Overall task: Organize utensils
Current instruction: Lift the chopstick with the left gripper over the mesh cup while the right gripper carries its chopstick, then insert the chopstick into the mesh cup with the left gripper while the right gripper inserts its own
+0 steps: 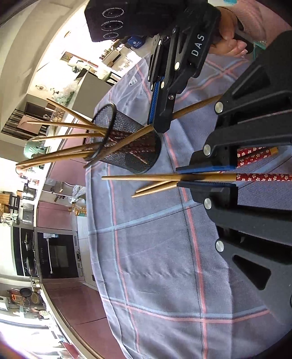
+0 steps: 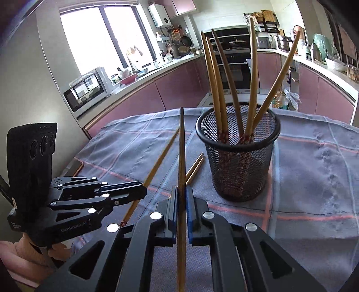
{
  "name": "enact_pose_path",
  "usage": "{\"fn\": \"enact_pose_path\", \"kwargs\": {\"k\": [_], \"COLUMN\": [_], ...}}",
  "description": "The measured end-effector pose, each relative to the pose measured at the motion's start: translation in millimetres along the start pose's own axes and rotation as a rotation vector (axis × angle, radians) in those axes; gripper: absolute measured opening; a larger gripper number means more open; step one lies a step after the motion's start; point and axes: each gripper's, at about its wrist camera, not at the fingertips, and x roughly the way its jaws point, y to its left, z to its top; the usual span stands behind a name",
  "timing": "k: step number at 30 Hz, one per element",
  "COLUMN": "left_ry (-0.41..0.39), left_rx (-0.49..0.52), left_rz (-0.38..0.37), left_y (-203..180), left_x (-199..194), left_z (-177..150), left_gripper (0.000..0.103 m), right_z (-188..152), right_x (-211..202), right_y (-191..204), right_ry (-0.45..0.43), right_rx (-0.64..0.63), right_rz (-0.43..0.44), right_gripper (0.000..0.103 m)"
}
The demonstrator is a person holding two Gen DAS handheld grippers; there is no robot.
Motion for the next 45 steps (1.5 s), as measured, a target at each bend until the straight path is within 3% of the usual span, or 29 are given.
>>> {"fn": "enact_pose_path", "kwargs": {"k": [15,45], "left_ry": [-0.187,-0.366], "left_rx": [0.020,0.069], "left_rz": [-0.120,-0.116], "left_y": [-14.1,-55.0], "left_x": [-76.3,-84.0], "left_z": [36.9,119.7], "left_gripper": [0.007,0.007], "right_z": [32.7,92.6], "right_x": [-57.9,-96.2], "right_y": [-9.4,-15.6], "right_ry": [-0.193,-0.335], "right_rx": [-0.015,-0.098], "right_rz": [-0.014,-0.077], "right_gripper": [0.006,0.006]}}
